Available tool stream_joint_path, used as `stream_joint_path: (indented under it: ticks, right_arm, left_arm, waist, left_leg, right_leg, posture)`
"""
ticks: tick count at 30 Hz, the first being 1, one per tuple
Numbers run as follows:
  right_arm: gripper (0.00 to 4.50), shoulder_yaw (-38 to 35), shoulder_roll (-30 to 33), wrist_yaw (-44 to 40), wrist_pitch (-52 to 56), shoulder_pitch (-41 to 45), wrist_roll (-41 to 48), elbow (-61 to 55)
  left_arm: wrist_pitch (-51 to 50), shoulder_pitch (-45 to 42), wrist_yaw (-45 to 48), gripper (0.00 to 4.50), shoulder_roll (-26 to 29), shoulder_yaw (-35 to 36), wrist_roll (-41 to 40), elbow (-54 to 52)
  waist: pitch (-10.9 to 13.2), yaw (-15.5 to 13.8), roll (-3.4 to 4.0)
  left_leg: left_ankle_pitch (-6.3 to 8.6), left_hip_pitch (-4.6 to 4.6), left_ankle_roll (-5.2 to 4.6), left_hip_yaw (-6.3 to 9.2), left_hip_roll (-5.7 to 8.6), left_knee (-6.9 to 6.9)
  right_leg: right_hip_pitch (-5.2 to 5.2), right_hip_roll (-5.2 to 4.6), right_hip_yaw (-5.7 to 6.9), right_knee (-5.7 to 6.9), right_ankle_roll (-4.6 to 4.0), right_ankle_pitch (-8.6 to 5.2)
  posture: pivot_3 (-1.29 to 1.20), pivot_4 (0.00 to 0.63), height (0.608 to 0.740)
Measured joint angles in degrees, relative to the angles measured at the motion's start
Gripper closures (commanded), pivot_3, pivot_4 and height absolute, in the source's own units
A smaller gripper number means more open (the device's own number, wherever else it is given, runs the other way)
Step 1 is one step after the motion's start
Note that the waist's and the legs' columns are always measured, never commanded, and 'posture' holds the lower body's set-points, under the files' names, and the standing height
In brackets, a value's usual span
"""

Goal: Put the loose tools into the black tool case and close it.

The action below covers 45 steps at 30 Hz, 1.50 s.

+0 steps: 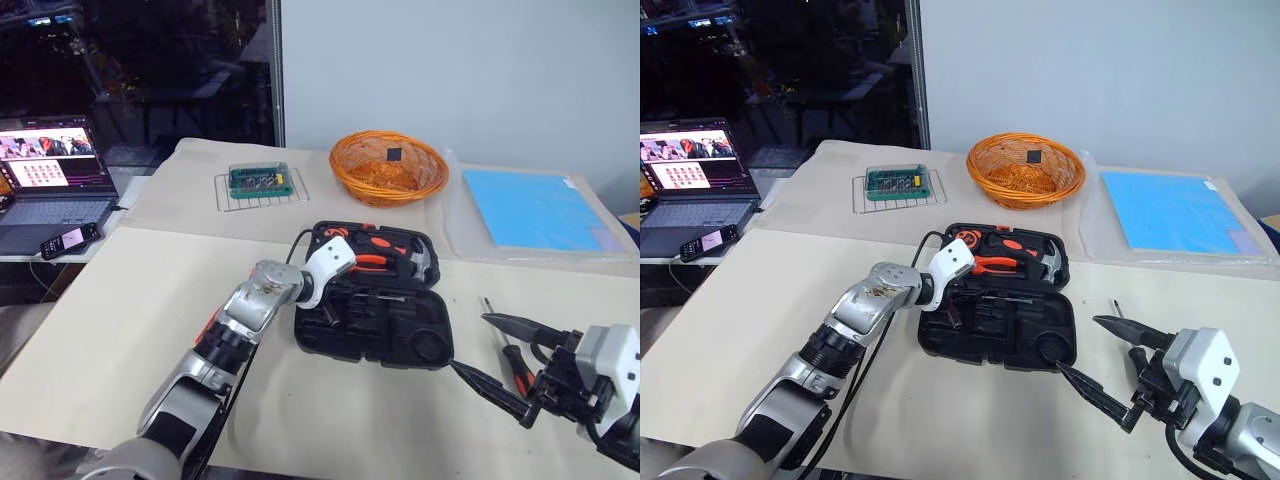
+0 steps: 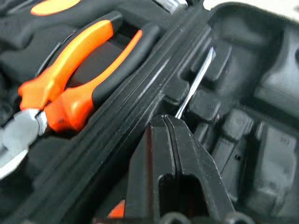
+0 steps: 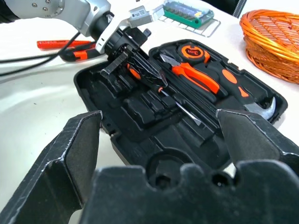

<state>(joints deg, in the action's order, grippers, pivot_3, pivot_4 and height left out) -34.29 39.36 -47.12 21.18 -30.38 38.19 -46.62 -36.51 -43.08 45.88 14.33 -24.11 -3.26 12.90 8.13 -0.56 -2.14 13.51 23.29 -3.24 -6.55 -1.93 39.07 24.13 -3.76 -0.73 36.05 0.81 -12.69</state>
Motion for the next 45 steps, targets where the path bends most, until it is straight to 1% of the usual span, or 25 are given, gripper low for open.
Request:
stream_joint_path:
  ticks: [3, 6, 9, 10, 12, 13, 15, 18, 19, 20, 23, 24, 26, 27, 28, 32, 33, 34, 36, 37, 40, 42, 45]
  right_arm:
    - [0.0, 0.0, 0.4, 2.3, 1.9, 0.1, -0.7, -0.1]
    - [0.0, -0.1, -1.1, 6.9, 3.2, 1.5, -1.0, -0.3]
    - [0.0, -1.0, -1.8, 12.0, 7.0, 1.2, -0.8, -1.3]
    - [0.0, -1.2, -1.9, 13.7, 8.0, 1.0, -1.1, -1.6]
    - [0.0, -1.5, -1.0, 17.9, 12.2, 0.7, -3.6, -2.9]
    - [0.0, -1.6, 0.9, 19.0, 14.8, 0.7, -3.9, -2.9]
    - [0.0, -1.5, 3.5, 21.9, 22.0, 3.7, -3.6, -0.5]
    - [0.0, -0.8, 6.5, 24.2, 31.6, 8.6, -2.0, 5.2]
    - [0.0, -0.3, 7.8, 24.0, 33.4, 9.0, -2.0, 6.5]
    - [0.0, 0.1, 8.8, 23.5, 34.6, 9.0, -2.0, 7.7]
    - [0.0, 2.6, 10.5, 24.0, 40.3, 12.8, -2.1, 11.7]
    - [0.0, 2.8, 10.5, 24.2, 42.0, 13.6, -2.0, 12.6]
    - [0.0, 3.1, 10.5, 24.2, 45.1, 13.8, -1.9, 13.0]
    - [0.49, 3.4, 10.5, 24.2, 45.9, 13.7, -1.9, 13.1]
    - [0.55, 3.6, 10.5, 24.2, 47.1, 13.7, -2.0, 13.1]
    - [1.94, 4.8, 10.7, 24.2, 49.8, 13.3, -3.0, 13.5]
    - [2.21, 5.1, 11.0, 24.1, 49.8, 13.0, -3.5, 13.7]
    - [2.66, 5.2, 11.2, 24.0, 49.8, 12.7, -3.8, 13.8]
    - [3.41, 5.3, 11.4, 23.4, 49.5, 12.4, -4.7, 14.2]
    - [3.57, 5.5, 12.1, 22.8, 49.1, 12.3, -5.2, 14.2]
    - [3.57, 5.3, 13.9, 20.7, 46.4, 12.3, -6.3, 13.8]
    - [3.57, 4.9, 15.8, 17.7, 44.8, 14.5, -5.7, 12.9]
    - [3.57, 3.7, 20.3, 13.9, 42.5, 19.3, -5.2, 11.7]
  left_arm:
    - [2.9, -0.3, -0.2, 4.46, -0.3, -0.7, 1.1, 2.0]
    - [6.7, 0.7, -0.2, 4.46, -0.7, 1.2, 0.7, 3.1]
    - [9.1, 5.1, 1.0, 4.46, -1.3, 5.0, -3.3, 0.2]
    - [9.3, 6.1, 2.0, 4.46, -1.2, 5.8, -4.6, -1.3]
    - [7.2, 7.1, 5.5, 3.96, 0.3, 8.1, -9.3, -6.7]
    - [5.7, 7.2, 7.2, 3.77, 1.3, 9.4, -11.7, -9.7]
    - [0.6, 7.4, 10.2, 3.01, 3.7, 13.1, -18.6, -17.0]
    - [-4.8, 8.3, 13.9, 1.96, 8.5, 14.7, -25.1, -25.2]
    - [-6.3, 8.8, 14.4, 1.51, 9.4, 14.7, -26.4, -27.1]
    - [-7.7, 9.4, 14.4, 1.23, 9.9, 14.7, -27.5, -28.7]
    - [-10.2, 10.9, 16.2, 0.13, 12.9, 14.0, -30.4, -32.0]
    - [-10.3, 10.9, 16.4, 0.06, 13.5, 14.0, -30.9, -32.7]
    - [-10.6, 11.3, 16.1, 0.06, 14.0, 14.1, -31.6, -33.9]
    - [-10.8, 11.6, 15.9, 0.0, 13.9, 14.0, -32.0, -34.4]
    - [-11.0, 11.9, 15.7, 0.0, 13.9, 14.0, -32.5, -34.6]
    - [-10.9, 12.5, 14.6, 0.0, 14.0, 14.1, -33.0, -34.6]
    - [-10.8, 12.7, 14.6, 0.0, 14.2, 14.1, -33.0, -34.7]
    - [-10.6, 12.8, 14.6, 0.0, 14.5, 14.1, -33.0, -34.7]
    - [-9.7, 13.0, 14.9, 0.0, 15.0, 14.1, -33.0, -34.7]
    - [-9.4, 13.1, 15.0, 0.0, 15.1, 14.2, -33.0, -34.6]
    - [-7.1, 14.2, 15.1, 0.0, 14.9, 14.8, -33.1, -34.5]
    - [-1.2, 16.9, 14.9, 0.0, 13.3, 17.1, -32.2, -33.9]
    - [0.2, 19.7, 15.0, 0.0, 16.1, 18.3, -31.6, -33.3]
  waist:
    - [-0.3, 0.0, 0.15]
    - [-0.5, 0.0, 0.34]
    - [-0.4, 0.0, 0.46]
    - [-0.4, -0.1, 0.48]
    - [-0.4, 0.0, 0.5]
    - [-0.4, 0.0, 0.52]
    - [-0.4, 0.2, 0.48]
    - [-0.3, 0.1, 0.63]
    - [-0.3, -0.1, 0.67]
    - [-0.3, -0.3, 0.68]
    - [-0.3, -0.2, 0.63]
    - [-0.3, -0.2, 0.63]
    - [-0.3, -0.3, 0.63]
    - [-0.3, -0.2, 0.63]
    - [-0.3, -0.2, 0.63]
    - [-0.3, -0.1, 0.63]
    - [-0.3, -0.1, 0.63]
    - [-0.3, -0.1, 0.63]
    - [-0.3, -0.1, 0.63]
    - [-0.3, -0.1, 0.64]
    - [-0.3, 0.0, 0.64]
    - [-0.3, 0.3, 0.69]
    - [-0.2, 0.6, 0.68]
  left_leg:
    - [0.0, -0.07, 0.01, 0.0, 0.01, 0.0]
    - [0.02, -0.07, 0.04, -0.04, 0.03, -0.02]
    - [0.0, 0.09, 0.02, -0.06, 0.02, -0.05]
    - [-0.01, 0.19, 0.01, -0.05, 0.02, -0.05]
    - [-0.01, 0.39, -0.05, -0.07, 0.07, -0.05]
    - [0.0, 0.45, -0.12, -0.08, 0.09, -0.05]
    - [0.02, 0.45, -0.22, -0.07, 0.11, -0.04]
    - [0.05, 0.38, -0.31, -0.1, 0.22, -0.02]
    - [0.05, 0.38, -0.32, -0.09, 0.24, -0.03]
    - [0.02, 0.38, -0.36, -0.05, 0.29, -0.03]
    - [0.01, 0.4, -0.38, -0.07, 0.31, -0.01]
    - [0.01, 0.4, -0.39, -0.06, 0.33, -0.01]
    - [0.01, 0.42, -0.41, -0.05, 0.35, -0.02]
    - [0.02, 0.43, -0.43, -0.05, 0.35, -0.02]
    - [0.03, 0.45, -0.45, -0.05, 0.35, -0.02]
    - [0.04, 0.44, -0.46, -0.06, 0.36, -0.02]
    - [0.04, 0.44, -0.46, -0.06, 0.36, -0.02]
    - [0.04, 0.44, -0.46, -0.06, 0.36, -0.02]
    - [0.04, 0.44, -0.46, -0.07, 0.36, -0.01]
    - [0.04, 0.44, -0.46, -0.07, 0.36, -0.02]
    - [0.04, 0.43, -0.46, -0.08, 0.36, -0.01]
    - [0.04, 0.4, -0.47, -0.1, 0.35, -0.02]
    - [0.04, 0.35, -0.46, -0.07, 0.33, -0.02]
  right_leg:
    - [-0.04, -0.2, 0.05, 0.01, 0.12, -0.05]
    - [0.0, -0.37, 0.06, 0.01, 0.25, -0.06]
    - [0.13, -0.54, 0.09, 0.02, 0.23, -0.03]
    - [0.2, -0.56, 0.1, 0.01, 0.06, 0.06]
    - [0.35, -0.5, 0.15, 0.0, -0.08, 0.12]
    - [0.37, -0.5, 0.14, 0.0, -0.07, 0.11]
    - [0.3, -0.49, 0.15, -0.09, -0.03, 0.09]
    - [0.23, -0.54, 0.13, -0.11, 0.02, 0.07]
    - [0.21, -0.54, 0.13, -0.11, 0.03, 0.06]
    - [0.16, -0.52, 0.15, -0.11, 0.11, 0.01]
    - [0.16, -0.48, 0.15, -0.11, 0.15, 0.0]
    - [0.16, -0.49, 0.14, -0.11, 0.16, 0.01]
    - [0.15, -0.51, 0.15, -0.13, 0.2, 0.0]
    - [0.15, -0.51, 0.14, -0.14, 0.21, -0.01]
    - [0.16, -0.51, 0.14, -0.15, 0.23, -0.01]
    - [0.15, -0.5, 0.13, -0.17, 0.3, -0.02]
    - [0.16, -0.5, 0.13, -0.17, 0.36, -0.05]
    - [0.16, -0.49, 0.14, -0.16, 0.39, -0.07]
    - [0.16, -0.49, 0.13, -0.16, 0.54, -0.16]
    - [0.16, -0.5, 0.11, -0.16, 0.68, -0.23]
    - [0.16, -0.49, 0.1, -0.17, 0.71, -0.23]
    - [0.18, -0.52, 0.02, -0.16, 0.72, -0.21]
    - [0.17, -0.42, 0.05, -0.15, 0.7, -0.18]
  posture:
    - [0.0, 0.15, 0.74]
    - [0.0, 0.15, 0.74]
    - [0.0, 0.15, 0.74]
    - [0.0, 0.15, 0.74]
    - [0.0, 0.15, 0.74]
    - [0.0, 0.15, 0.74]
    - [0.0, 0.15, 0.74]
    - [0.0, 0.15, 0.74]
    - [0.0, 0.15, 0.74]
    - [0.0, 0.15, 0.74]
    - [0.0, 0.15, 0.74]
    - [0.0, 0.15, 0.74]
    - [0.0, 0.15, 0.74]
    - [0.0, 0.15, 0.74]
    - [0.0, 0.15, 0.74]
    - [0.0, 0.15, 0.74]
    - [0.0, 0.15, 0.74]
    - [0.0, 0.15, 0.74]
    - [0.0, 0.15, 0.74]
    - [0.0, 0.15, 0.74]
    - [0.0, 0.15, 0.74]
    - [0.0, 0.15, 0.74]
    - [0.0, 0.15, 0.74]
